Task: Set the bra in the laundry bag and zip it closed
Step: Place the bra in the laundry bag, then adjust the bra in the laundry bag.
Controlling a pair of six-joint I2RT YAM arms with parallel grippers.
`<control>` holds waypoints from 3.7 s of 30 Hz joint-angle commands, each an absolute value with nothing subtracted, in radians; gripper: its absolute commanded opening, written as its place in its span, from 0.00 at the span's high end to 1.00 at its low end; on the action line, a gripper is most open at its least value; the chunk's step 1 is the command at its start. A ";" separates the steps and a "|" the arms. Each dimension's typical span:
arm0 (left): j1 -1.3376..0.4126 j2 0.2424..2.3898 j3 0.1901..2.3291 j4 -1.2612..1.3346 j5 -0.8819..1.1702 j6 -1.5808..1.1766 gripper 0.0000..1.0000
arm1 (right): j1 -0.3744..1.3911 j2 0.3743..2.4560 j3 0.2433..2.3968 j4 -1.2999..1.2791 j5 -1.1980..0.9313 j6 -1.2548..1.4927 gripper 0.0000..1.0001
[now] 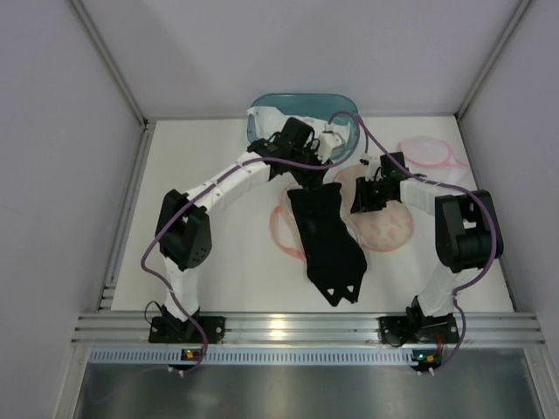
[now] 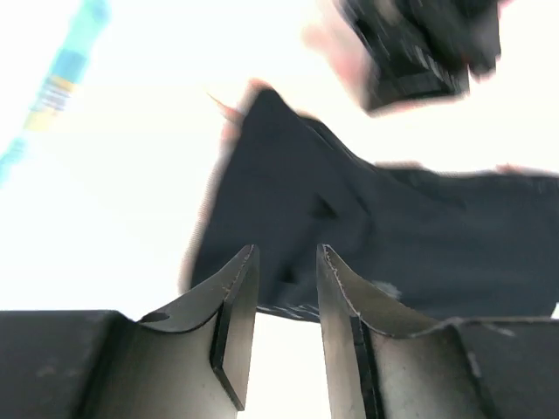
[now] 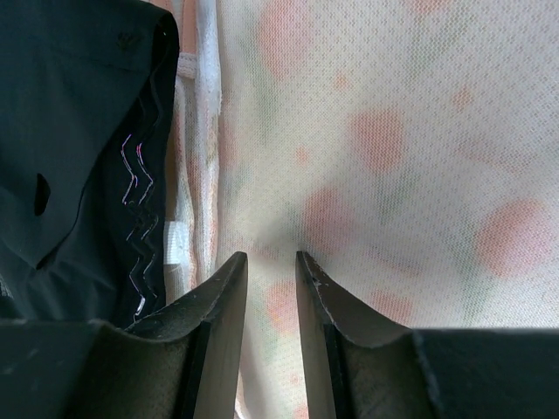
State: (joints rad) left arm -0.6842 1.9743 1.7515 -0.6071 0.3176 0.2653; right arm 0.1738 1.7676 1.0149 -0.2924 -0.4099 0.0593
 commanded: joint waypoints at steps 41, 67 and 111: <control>-0.555 2.306 1.930 -0.589 0.528 0.494 0.70 | 0.172 1.839 1.083 -0.374 -0.400 0.009 0.78; -0.515 2.164 1.881 -0.589 0.476 0.512 1.00 | 0.184 1.842 1.091 -0.379 -0.377 -0.029 0.81; -1.230 1.420 1.068 -0.561 0.225 0.654 0.53 | 0.163 1.545 1.048 -0.433 -0.538 0.067 0.38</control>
